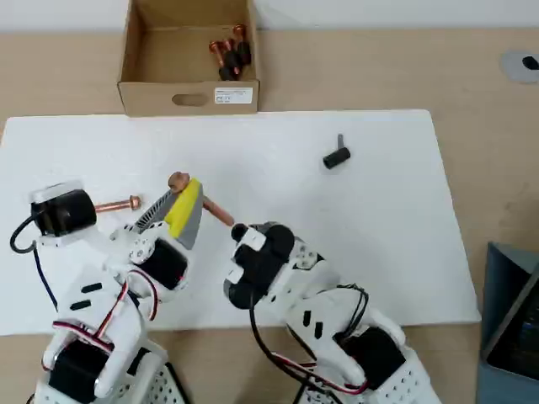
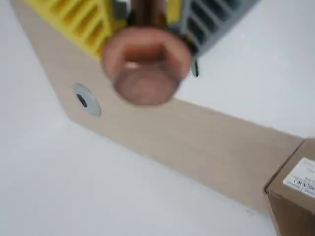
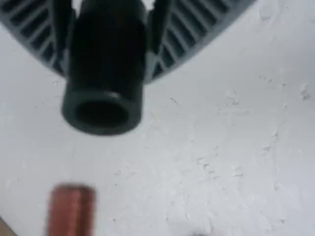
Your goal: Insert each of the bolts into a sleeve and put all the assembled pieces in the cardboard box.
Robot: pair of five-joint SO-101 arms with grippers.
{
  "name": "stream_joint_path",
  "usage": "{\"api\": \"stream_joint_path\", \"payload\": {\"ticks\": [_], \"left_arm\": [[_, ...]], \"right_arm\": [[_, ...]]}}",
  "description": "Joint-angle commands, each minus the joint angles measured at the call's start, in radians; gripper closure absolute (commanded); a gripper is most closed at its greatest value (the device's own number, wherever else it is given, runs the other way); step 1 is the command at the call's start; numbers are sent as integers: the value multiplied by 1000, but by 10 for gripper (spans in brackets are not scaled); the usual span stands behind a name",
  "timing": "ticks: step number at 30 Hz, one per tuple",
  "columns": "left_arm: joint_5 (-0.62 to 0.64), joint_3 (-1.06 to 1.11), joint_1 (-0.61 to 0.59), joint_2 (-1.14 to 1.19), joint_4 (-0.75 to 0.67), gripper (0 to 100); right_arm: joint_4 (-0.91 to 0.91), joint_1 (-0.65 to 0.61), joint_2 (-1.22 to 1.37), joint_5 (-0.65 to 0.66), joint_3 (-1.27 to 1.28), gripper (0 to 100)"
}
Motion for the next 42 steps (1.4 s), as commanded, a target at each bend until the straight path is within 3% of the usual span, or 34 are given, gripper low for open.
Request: {"api": "stream_joint_path", "payload": {"ticks": [1,25,42], "left_arm": [[-23,-57,11,-12,-20,998],[-58,41,69,-8,-20,998],[-60,78,325,-8,173,998]], "right_arm": [[-29,-12,-113,9,-30,989],[-28,-12,-111,66,-124,989],[-28,-12,-111,66,-119,989]]}}
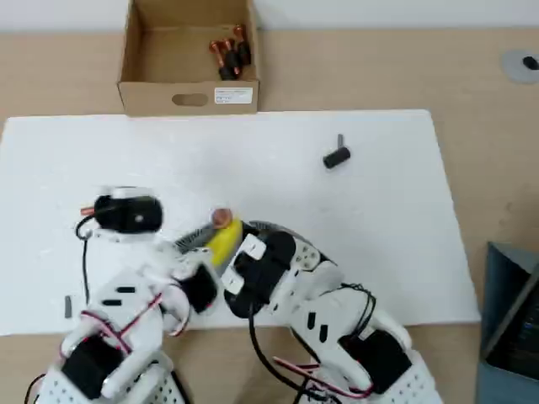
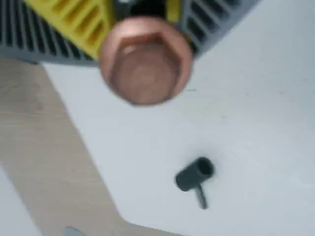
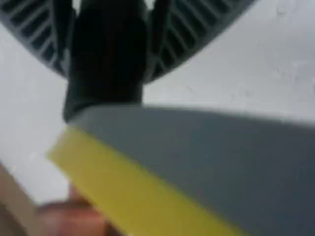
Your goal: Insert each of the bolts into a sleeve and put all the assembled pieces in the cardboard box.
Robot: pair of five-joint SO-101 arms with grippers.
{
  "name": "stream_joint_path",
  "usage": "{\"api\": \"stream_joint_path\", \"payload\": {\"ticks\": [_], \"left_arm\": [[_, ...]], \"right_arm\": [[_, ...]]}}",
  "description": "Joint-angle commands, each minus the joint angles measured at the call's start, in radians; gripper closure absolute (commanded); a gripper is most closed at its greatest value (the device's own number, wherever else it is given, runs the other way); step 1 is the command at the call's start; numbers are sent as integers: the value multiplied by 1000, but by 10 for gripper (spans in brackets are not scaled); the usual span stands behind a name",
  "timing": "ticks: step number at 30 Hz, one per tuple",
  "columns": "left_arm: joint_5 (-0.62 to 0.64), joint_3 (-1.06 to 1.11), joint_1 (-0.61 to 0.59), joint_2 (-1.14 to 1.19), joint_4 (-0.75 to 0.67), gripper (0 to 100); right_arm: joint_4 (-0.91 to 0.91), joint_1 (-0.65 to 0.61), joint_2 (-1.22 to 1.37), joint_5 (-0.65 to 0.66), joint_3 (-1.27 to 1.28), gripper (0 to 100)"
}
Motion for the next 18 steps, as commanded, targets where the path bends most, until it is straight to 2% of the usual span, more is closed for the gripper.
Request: {"api": "stream_joint_path", "payload": {"ticks": [1,9,15,18], "left_arm": [[2,-2,64,-2,38,998],[-63,41,60,-4,41,992],[-68,35,60,-2,48,824],[-64,14,60,-2,100,815]], "right_arm": [[-29,-8,-113,5,-61,989],[-26,-8,-113,5,-59,989],[-25,-7,-113,5,-58,989],[-25,-5,-113,5,-58,989]]}}
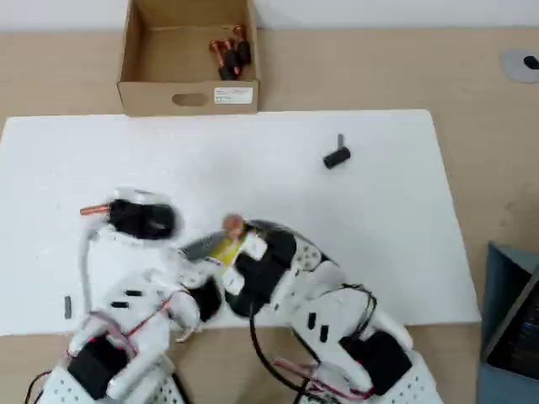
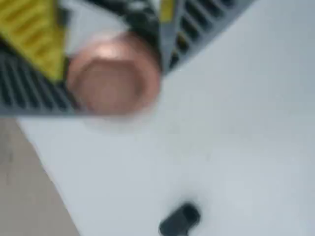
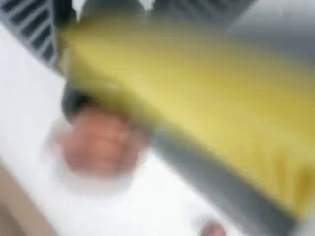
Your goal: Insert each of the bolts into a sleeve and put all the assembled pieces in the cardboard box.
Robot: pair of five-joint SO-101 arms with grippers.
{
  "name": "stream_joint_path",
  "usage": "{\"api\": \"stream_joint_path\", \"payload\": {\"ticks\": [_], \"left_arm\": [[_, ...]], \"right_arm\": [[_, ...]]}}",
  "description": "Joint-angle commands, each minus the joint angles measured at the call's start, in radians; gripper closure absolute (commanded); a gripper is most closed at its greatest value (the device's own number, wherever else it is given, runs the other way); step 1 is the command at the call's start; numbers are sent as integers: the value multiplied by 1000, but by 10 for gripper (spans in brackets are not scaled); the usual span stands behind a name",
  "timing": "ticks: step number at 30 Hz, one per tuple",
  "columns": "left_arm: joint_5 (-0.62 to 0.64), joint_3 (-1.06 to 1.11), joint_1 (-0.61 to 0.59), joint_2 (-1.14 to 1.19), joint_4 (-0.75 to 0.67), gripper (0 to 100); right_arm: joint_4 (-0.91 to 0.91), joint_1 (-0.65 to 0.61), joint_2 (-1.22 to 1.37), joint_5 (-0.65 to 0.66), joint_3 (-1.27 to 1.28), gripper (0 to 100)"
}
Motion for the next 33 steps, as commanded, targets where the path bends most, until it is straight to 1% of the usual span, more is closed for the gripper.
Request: {"api": "stream_joint_path", "payload": {"ticks": [1,3,6,10,16,18,20,22,23,24,26,29,33], "left_arm": [[-3,-35,28,-2,55,814],[-3,-63,11,-2,92,812],[-8,-106,-46,-2,129,811],[-43,-176,-112,-2,187,812],[-43,-308,-210,-2,218,816],[-43,-338,-238,-2,219,843],[-46,-353,-269,-2,219,909],[-84,-351,-304,-4,219,992],[-112,-347,-328,-4,219,1000],[-137,-342,-354,-4,222,990],[-170,-319,-419,-4,242,1000],[-201,-247,-508,-4,293,999],[-252,-132,-605,-4,336,999]], "right_arm": [[-26,-8,-113,6,-61,989],[-25,-8,-113,6,-51,989],[-26,-8,-113,6,-33,989],[-31,-7,-113,2,-13,989],[-31,-7,-113,-2,-1,989],[-31,-5,-113,-15,1,989],[-31,2,-113,-46,1,989],[-31,31,-113,-68,2,989],[-26,53,-113,-75,1,989],[-26,77,-113,-83,-1,989],[-25,137,-113,-114,-8,989],[-14,240,-105,-176,-35,989],[55,366,-104,-186,-50,989]]}}
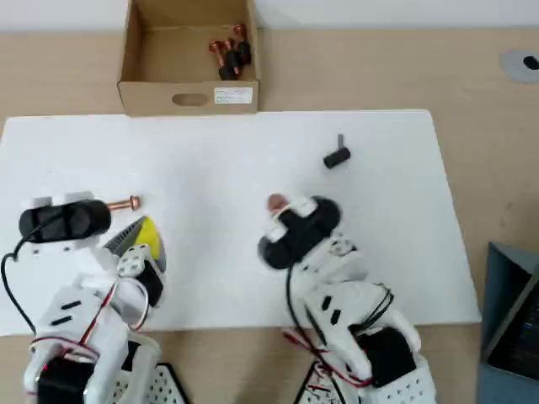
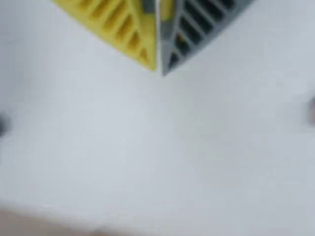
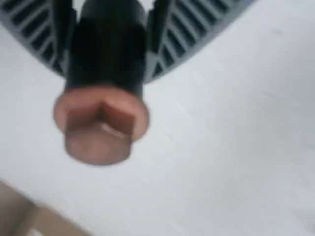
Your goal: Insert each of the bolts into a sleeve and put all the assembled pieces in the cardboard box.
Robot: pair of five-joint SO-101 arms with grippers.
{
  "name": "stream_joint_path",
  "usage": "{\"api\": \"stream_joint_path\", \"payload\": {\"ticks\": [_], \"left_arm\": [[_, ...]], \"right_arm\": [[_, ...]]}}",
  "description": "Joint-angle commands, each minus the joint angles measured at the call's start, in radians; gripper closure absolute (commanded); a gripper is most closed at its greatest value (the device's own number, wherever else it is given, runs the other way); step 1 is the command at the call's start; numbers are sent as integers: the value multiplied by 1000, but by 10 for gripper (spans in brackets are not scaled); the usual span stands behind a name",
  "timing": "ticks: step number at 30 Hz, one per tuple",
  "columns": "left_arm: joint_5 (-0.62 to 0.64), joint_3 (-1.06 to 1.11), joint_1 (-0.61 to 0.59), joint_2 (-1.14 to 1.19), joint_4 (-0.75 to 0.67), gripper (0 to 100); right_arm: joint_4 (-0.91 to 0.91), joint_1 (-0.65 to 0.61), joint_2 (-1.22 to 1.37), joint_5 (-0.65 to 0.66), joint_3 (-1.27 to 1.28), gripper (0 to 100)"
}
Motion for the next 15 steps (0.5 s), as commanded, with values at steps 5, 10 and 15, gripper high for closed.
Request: {"api": "stream_joint_path", "payload": {"ticks": [5,10,15], "left_arm": [[-126,152,-137,-4,-28,998],[-227,275,-190,-4,-133,998],[-230,358,-233,-4,-203,998]], "right_arm": [[133,153,-87,-84,-170,989],[135,153,117,-167,-361,989],[132,154,458,-207,-630,989]]}}
